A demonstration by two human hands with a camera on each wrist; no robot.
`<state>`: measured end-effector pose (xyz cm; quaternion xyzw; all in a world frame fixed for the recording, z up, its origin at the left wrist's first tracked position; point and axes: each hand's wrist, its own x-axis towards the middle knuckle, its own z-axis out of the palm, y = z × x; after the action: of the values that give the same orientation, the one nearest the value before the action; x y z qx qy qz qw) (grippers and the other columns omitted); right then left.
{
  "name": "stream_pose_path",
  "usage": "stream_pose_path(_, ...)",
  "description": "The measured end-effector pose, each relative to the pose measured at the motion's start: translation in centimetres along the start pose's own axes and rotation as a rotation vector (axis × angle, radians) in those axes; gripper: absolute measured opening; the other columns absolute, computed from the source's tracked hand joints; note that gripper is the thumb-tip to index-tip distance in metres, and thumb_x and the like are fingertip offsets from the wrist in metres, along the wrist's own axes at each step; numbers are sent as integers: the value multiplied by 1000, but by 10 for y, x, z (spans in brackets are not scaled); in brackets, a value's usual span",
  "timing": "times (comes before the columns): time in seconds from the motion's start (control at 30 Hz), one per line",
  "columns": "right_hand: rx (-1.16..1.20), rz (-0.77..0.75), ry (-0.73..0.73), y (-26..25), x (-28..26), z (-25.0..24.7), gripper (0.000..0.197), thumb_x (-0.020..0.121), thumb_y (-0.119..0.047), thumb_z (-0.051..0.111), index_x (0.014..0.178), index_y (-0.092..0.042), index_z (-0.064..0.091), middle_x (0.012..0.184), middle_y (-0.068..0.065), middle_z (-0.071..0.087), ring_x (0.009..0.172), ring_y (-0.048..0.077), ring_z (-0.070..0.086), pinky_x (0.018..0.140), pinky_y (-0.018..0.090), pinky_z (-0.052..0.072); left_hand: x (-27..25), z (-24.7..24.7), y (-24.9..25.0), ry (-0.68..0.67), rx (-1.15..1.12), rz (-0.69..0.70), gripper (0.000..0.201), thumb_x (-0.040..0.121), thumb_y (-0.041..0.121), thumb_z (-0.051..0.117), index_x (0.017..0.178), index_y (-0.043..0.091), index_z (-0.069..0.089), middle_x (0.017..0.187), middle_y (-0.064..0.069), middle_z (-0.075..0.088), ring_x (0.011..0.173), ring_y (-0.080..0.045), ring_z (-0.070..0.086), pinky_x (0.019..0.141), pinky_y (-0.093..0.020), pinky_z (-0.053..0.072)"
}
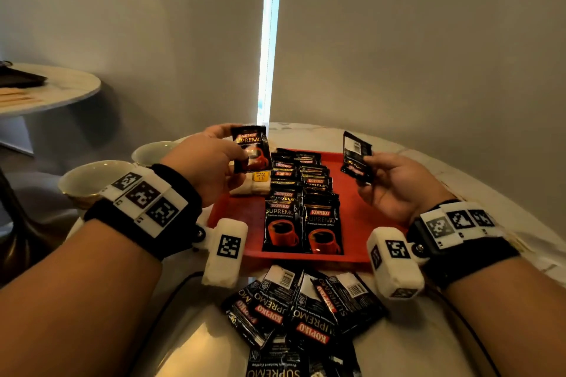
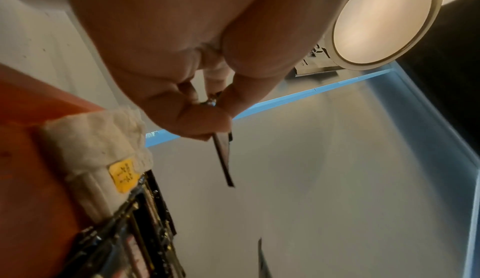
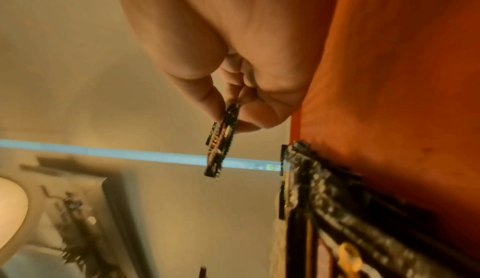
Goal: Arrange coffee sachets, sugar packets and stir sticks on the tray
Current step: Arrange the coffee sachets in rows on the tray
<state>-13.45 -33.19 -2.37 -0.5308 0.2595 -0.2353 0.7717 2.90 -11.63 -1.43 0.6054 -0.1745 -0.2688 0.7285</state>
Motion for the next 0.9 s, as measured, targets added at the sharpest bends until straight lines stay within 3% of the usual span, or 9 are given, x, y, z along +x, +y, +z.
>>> stream_pose_path(0.17,24,193,100,15,16,-22,15,98,-12,46,91,-6,58,69,3,55,53,12,44,38,18,34,6,-2,-3,67,85,-25,29,101,-4,41,96,20,58,86,-11,66,47,-13,67,40,-21,45)
stream_pose_path(0.33,-6,218,104,18,19,-27,12,97,-12,48,95,-6,58,76,4,54,53,14,45,41,20,35,12,-5,-3,99,183,-91,25,103,0,42,102,19,58,97,-14,69,56,-23,72,40,-30,52)
stream_pose_path(0.43,-2,219,101,20,21,-28,11,97,-12,50,99,-6,59,76,4,56,52,14,48,39,20,37,16,-5,-2,100,234,-117,26,103,-1,41,103,19,58,105,-15,69,74,-30,74,59,-44,59)
stream_pose_path(0.53,-2,216,102,20,21,-28,10,97,-11,50,99,-5,59,77,5,56,55,15,49,38,19,38,16,-4,0,93,292,-168,29,103,-1,40,102,21,58,107,-15,69,80,-32,73,52,-41,59)
stream_pose_path(0.63,0,222,107,20,21,-27,10,96,-11,50,95,-6,58,75,4,54,55,14,48,35,19,37,15,-1,-1,77,358,-211,32,103,-4,35,100,20,57,103,-13,67,73,-30,72,49,-39,58)
stream_pose_path(0.77,9,219,101,21,21,-27,9,96,-11,50,97,-5,58,77,4,55,54,13,48,36,17,37,14,1,0,80,395,-272,34,102,-4,36,111,19,59,106,-15,69,68,-28,74,51,-40,60)
stream_pose_path(0.83,-2,217,96,20,20,-26,9,97,-11,50,94,-6,58,76,3,54,55,13,48,37,18,37,15,1,1,84,396,-289,38,101,-5,39,122,20,58,113,-17,67,81,-30,74,54,-41,61)
stream_pose_path(0.9,-14,218,94,20,19,-26,10,97,-11,50,92,-7,57,76,3,54,56,13,49,39,18,38,18,1,-1,77,439,-259,41,98,-6,42,129,17,57,119,-18,66,95,-34,71,65,-45,63)
